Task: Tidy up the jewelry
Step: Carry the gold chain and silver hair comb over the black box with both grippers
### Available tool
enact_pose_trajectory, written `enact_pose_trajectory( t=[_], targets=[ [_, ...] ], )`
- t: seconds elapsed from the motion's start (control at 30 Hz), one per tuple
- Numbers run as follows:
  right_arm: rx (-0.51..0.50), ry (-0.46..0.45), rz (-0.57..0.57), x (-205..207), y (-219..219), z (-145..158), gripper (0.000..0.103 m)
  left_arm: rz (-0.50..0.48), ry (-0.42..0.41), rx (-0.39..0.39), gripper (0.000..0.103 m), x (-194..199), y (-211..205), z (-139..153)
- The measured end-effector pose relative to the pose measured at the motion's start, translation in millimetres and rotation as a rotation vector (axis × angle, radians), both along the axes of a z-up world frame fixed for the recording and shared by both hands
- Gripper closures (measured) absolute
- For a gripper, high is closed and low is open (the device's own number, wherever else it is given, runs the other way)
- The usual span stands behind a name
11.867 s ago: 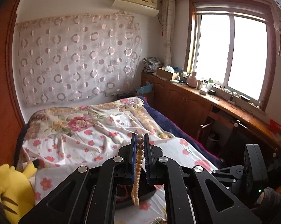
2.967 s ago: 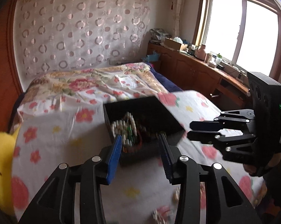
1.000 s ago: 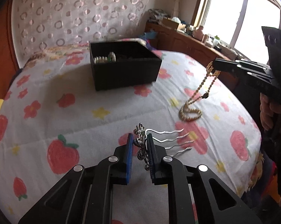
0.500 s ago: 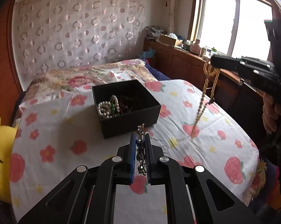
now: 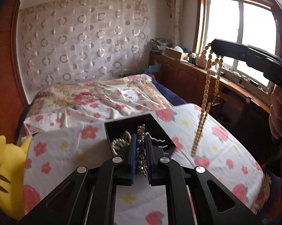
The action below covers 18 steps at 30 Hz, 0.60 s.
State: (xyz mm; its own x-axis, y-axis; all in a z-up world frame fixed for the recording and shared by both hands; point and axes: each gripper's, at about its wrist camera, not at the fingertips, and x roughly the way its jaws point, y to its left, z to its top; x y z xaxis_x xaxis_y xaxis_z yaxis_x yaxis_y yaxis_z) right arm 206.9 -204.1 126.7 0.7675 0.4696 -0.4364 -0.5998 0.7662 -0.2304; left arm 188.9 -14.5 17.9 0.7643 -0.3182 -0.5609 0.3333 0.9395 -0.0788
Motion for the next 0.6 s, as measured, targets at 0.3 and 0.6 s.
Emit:
enact_pose_trajectory(
  t=[0.3,0.6],
  targets=[
    [-0.007,0.063,0.019,38.1,15.9,-23.9,0.098,0.029,0.032,0.013,0.095,38.9,8.8,-14.8],
    [-0.051,0.233,0.01,60.4,21.6,-98.0,0.097,0.03,0.11,0.005,0.095,67.1,6.4,-50.0]
  ],
)
